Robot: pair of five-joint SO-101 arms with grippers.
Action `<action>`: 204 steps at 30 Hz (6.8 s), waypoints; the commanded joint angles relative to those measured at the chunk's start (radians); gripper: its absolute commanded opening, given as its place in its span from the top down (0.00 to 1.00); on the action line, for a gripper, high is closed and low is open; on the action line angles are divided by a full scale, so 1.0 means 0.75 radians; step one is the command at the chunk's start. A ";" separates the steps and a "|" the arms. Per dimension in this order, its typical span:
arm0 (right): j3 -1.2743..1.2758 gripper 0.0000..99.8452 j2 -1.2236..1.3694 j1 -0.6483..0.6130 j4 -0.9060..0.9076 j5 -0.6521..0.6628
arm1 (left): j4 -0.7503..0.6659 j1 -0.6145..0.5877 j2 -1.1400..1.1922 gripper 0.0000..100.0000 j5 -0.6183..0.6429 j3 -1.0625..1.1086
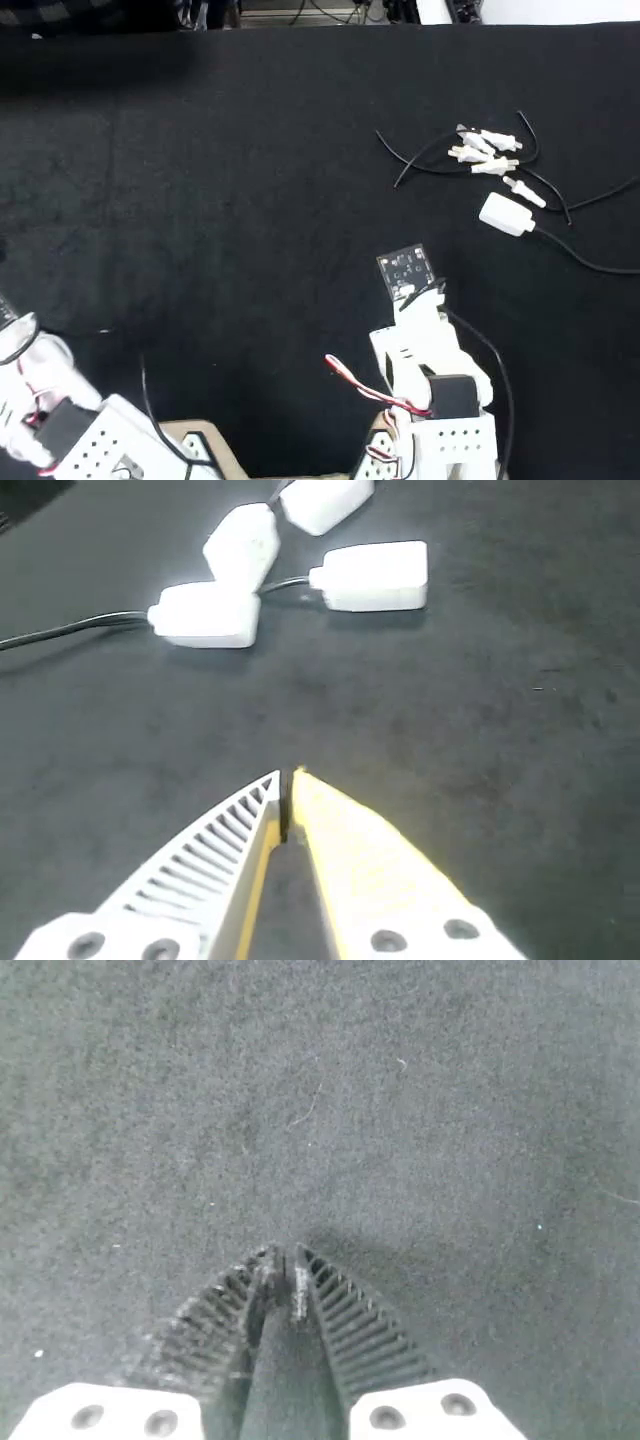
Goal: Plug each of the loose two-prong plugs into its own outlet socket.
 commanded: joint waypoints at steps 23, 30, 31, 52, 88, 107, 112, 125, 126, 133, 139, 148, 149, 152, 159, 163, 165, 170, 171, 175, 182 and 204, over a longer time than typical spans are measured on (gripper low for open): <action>-0.001 0.99 -0.101 -0.008 0.006 0.014 | 0.679 -0.107 2.297 0.76 -0.143 -2.082; -0.001 0.99 -0.101 -0.008 0.006 0.014 | 0.898 0.066 2.717 0.76 -0.483 -2.687; -0.001 0.99 -0.101 -0.008 0.006 0.014 | 0.906 0.081 2.774 0.76 -0.544 -2.753; -0.001 0.99 -0.099 -0.008 0.006 0.014 | 0.996 0.236 3.695 0.76 -1.041 -3.757; -0.001 0.99 -0.099 -0.008 0.006 0.014 | 0.929 0.128 4.194 0.76 -1.199 -4.258; -0.001 0.99 -0.099 -0.008 0.006 0.014 | 0.947 0.136 4.227 0.98 -1.197 -4.330; -0.001 0.99 -0.099 -0.008 0.006 0.014 | 1.029 0.154 4.065 0.97 -1.195 -4.316; -0.001 0.99 -0.099 -0.008 0.006 0.014 | 1.105 0.365 3.597 0.97 -0.827 -4.283; -0.001 0.99 -0.099 -0.008 0.006 0.014 | 1.105 0.390 3.564 0.97 -0.786 -4.240; -0.001 0.99 -0.099 -0.008 0.006 0.014 | 1.105 0.594 3.034 0.97 -0.554 -3.430; -0.001 0.99 -0.099 -0.008 0.006 0.014 | 1.097 0.918 2.412 0.97 -0.556 -2.489; -0.001 0.99 -0.099 -0.008 0.006 0.014 | 1.092 1.513 1.847 0.97 -0.538 -1.576; -0.001 0.99 -0.099 -0.008 0.006 0.014 | 1.080 1.554 1.819 0.97 -0.522 -1.515; -0.001 0.99 -0.099 -0.008 0.006 0.014 | 0.982 1.623 1.763 0.97 -0.477 -1.341; -0.001 0.99 -0.099 -0.008 0.006 0.014 | 0.696 1.732 1.839 0.97 -0.479 -0.979; -0.001 0.99 -0.099 -0.008 0.006 0.014 | 0.585 1.730 1.892 0.97 -0.475 -0.928; -0.001 0.99 -0.099 -0.008 0.006 0.014 | 0.565 1.724 1.901 0.95 -0.475 -0.924; -0.001 0.99 -0.099 -0.008 0.006 0.014 | 0.569 1.724 1.874 0.82 -0.391 -0.965; -0.001 0.99 -0.099 -0.008 0.006 0.014 | 0.575 1.724 1.864 0.82 -0.368 -0.981; -0.001 0.99 -0.099 -0.008 0.006 0.014 | 0.577 1.734 1.819 0.81 -0.358 -0.999; -0.001 0.99 -0.099 -0.008 0.006 0.014 | 0.567 1.724 1.790 0.81 -0.428 -0.985; -0.001 0.99 -0.099 -0.008 0.006 0.014 | 0.454 1.308 1.790 0.81 -0.827 -0.821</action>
